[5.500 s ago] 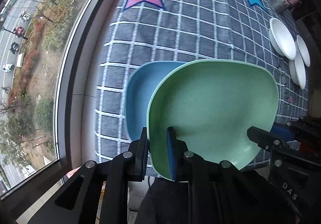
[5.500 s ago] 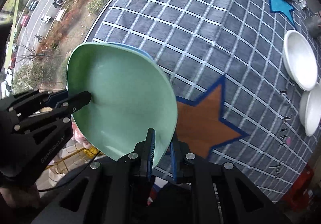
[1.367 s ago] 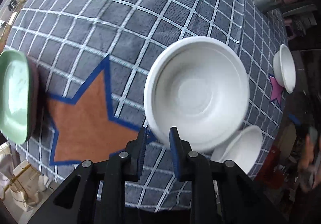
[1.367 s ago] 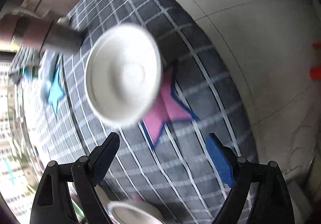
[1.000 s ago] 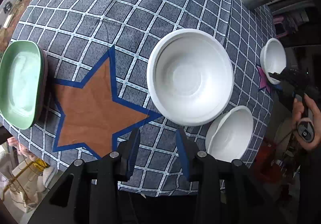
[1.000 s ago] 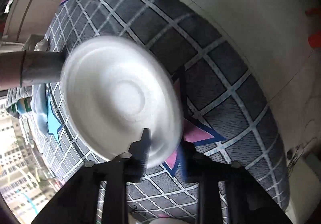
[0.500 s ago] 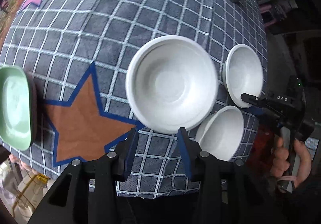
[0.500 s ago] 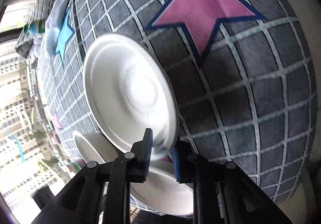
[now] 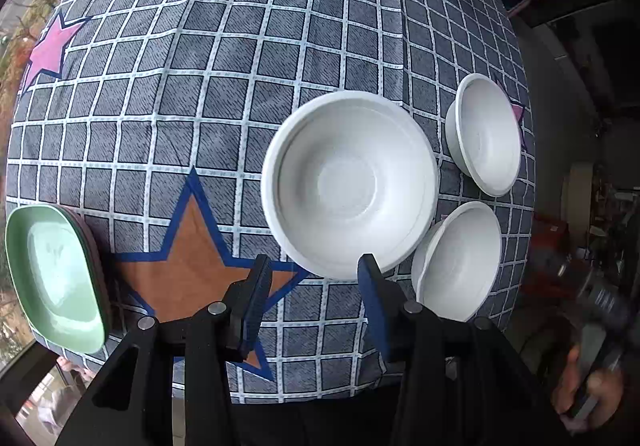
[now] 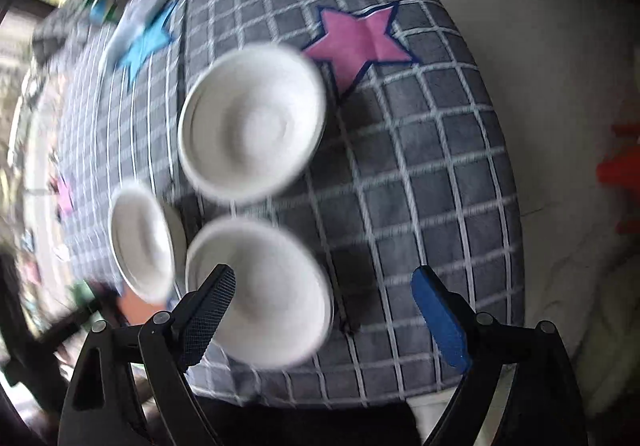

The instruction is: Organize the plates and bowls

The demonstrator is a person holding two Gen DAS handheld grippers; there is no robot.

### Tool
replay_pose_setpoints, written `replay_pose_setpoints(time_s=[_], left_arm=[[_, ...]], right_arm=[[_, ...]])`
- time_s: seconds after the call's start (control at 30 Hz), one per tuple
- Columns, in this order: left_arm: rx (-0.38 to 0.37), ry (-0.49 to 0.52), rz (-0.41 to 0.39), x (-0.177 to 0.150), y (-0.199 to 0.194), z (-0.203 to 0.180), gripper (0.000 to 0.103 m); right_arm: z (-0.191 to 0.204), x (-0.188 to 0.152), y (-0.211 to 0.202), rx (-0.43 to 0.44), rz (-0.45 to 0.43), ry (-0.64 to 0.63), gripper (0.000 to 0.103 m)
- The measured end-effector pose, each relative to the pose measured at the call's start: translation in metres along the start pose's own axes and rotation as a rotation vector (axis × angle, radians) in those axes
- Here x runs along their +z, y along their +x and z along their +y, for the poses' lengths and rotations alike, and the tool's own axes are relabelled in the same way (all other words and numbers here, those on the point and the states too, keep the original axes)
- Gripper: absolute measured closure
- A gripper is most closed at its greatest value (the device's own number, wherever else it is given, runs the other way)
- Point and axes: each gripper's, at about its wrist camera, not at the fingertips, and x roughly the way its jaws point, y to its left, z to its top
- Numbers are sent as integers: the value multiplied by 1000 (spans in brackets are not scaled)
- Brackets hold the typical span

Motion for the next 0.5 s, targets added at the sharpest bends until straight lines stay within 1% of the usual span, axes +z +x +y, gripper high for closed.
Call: replay_pose_setpoints(time_s=[0.07, 0.13, 0.2, 0.37, 0.43, 0.47, 0.5], left_arm=[[10, 24, -1, 1, -3, 1, 54], [41, 62, -9, 3, -6, -2, 54], [92, 126, -25, 2, -10, -9, 54], [242, 289, -93, -4, -21, -23, 54], [261, 317, -105, -5, -22, -24, 54], [265, 325, -108, -5, -23, -23, 54], [268, 330, -111, -6, -24, -22, 54]], right_arm=[[11, -15, -1, -46, 8, -42, 12], [24, -20, 3, -91, 20, -81, 12], [34, -23, 1, -131, 4, -111, 12], [64, -27, -2, -178, -28, -182, 12], [78, -30, 0, -205, -42, -224, 12], [91, -21, 5, -221, -51, -246, 12], [94, -24, 4, -236, -61, -268, 12]])
